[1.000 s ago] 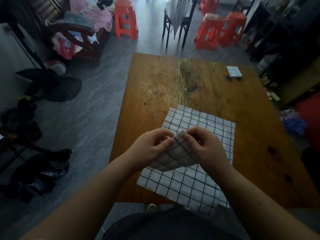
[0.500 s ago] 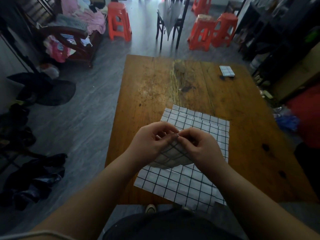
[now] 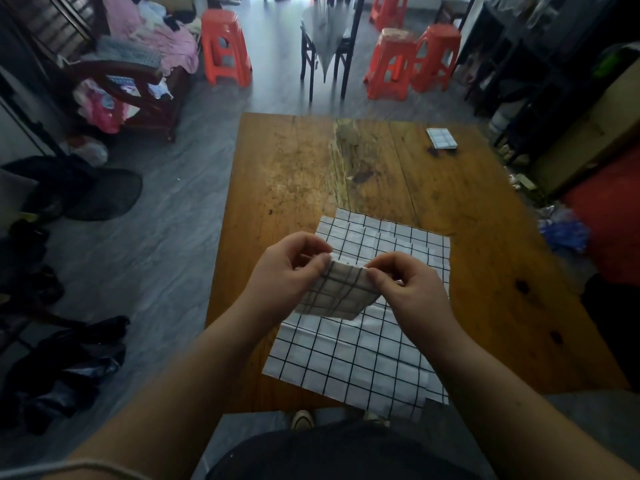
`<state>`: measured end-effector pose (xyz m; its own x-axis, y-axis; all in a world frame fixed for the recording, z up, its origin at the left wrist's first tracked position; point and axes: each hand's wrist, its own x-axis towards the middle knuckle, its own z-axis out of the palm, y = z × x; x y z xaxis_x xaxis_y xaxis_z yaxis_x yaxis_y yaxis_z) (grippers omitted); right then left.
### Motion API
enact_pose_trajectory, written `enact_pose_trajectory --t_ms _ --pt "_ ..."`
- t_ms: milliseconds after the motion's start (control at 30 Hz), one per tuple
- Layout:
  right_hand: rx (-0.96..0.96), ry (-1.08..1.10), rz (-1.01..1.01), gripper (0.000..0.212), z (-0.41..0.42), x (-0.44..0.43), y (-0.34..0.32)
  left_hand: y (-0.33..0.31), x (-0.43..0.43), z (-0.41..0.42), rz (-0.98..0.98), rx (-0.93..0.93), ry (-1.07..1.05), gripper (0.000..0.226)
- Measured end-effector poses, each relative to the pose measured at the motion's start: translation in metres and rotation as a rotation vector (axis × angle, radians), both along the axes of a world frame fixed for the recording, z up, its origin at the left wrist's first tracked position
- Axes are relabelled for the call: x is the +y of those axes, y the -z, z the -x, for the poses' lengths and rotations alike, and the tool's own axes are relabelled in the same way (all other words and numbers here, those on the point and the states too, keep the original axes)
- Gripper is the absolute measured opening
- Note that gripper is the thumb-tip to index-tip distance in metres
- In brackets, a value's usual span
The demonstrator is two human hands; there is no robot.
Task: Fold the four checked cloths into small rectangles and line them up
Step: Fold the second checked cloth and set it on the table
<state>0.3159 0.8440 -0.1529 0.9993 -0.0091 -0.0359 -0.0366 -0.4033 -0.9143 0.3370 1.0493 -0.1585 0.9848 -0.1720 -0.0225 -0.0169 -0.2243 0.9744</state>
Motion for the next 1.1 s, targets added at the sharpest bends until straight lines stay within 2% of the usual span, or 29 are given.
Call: enact_pose_trajectory --t_ms 167,533,667,733,867,967,1100 --pt "-0.002 0.008 0.007 0.012 0.001 -0.001 0.001 0.005 -0.003 0.000 -0.126 -0.029 0.037 0.008" --pt "-0.002 0.036 0.039 0.015 0.005 -0.011 -0.002 0.004 0.001 0.003 0.058 0.097 -0.012 0.010" --pt "-0.045 -0.135 0.417 0.010 0.007 -0.007 -0.007 0.004 -0.002 0.001 -0.110 0.016 0.009 0.009" --pt "-0.053 -0.221 0.474 0.009 0.007 -0.001 -0.013 0.003 -0.005 0.002 -0.187 -0.031 0.058 0.009" --pt "-0.080 -0.225 0.436 0.003 0.003 0.008 -0.014 -0.001 -0.012 0.005 -0.210 -0.081 0.103 0.008" --pt "-0.094 -0.161 0.343 0.014 0.000 0.009 -0.013 0.000 -0.012 0.005 -0.165 -0.055 0.101 0.011" --pt "-0.036 -0.108 0.217 0.011 0.000 0.006 -0.016 0.005 -0.008 0.007 -0.225 -0.003 0.150 0.011"
